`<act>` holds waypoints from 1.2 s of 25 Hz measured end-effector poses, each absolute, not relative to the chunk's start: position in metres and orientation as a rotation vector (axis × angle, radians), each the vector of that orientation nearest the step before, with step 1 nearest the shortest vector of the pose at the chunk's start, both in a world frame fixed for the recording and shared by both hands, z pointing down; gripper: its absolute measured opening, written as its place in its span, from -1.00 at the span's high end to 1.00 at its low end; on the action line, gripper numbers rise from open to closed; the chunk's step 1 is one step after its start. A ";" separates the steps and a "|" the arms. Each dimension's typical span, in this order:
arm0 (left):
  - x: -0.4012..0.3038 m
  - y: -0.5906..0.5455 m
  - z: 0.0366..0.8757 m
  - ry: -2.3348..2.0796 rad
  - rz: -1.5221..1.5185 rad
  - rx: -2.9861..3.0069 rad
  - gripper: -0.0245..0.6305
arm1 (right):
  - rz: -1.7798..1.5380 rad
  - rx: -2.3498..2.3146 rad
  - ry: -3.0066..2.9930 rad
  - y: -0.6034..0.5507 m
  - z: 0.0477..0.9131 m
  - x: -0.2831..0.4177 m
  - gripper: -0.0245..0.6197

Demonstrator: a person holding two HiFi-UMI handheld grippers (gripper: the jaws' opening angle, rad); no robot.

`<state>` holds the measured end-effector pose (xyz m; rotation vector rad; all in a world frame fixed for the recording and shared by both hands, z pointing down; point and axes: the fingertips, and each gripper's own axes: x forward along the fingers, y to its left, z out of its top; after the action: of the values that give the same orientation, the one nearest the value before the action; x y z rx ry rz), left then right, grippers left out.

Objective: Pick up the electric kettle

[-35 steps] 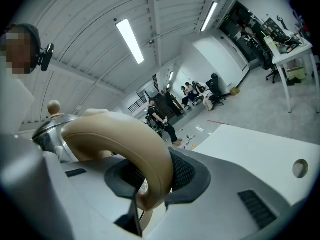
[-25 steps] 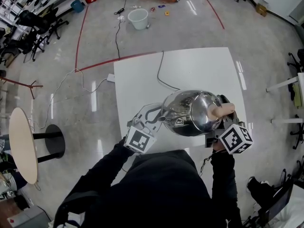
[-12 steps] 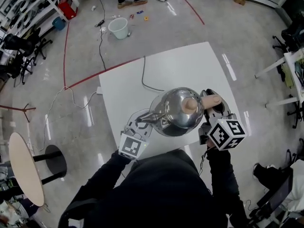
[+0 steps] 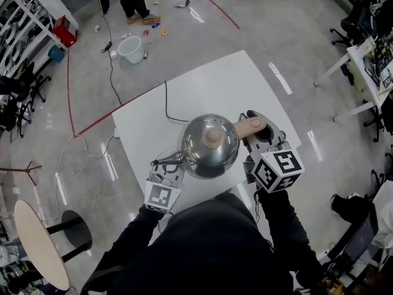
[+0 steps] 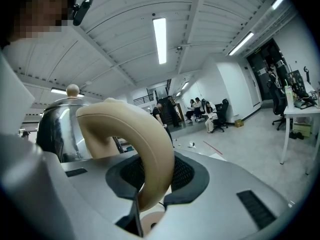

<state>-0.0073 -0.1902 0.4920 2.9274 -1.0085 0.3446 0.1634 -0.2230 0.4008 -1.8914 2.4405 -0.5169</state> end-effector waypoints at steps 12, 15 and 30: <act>0.006 -0.188 0.504 -1.026 0.454 2.933 0.87 | -0.472 -1.914 2.454 -0.215 0.405 0.177 0.65; 0.006 -0.186 0.504 -1.026 0.477 2.901 0.87 | -0.472 -1.909 2.463 -0.214 0.403 0.174 0.65; 0.012 -0.183 0.510 -0.977 0.512 2.915 0.87 | -0.485 -1.916 2.465 -0.208 0.397 0.176 0.65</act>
<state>0.0119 -0.1830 0.5101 2.9149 -0.9766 0.5120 0.1760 -0.2078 0.3971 -1.9157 2.4649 -0.4851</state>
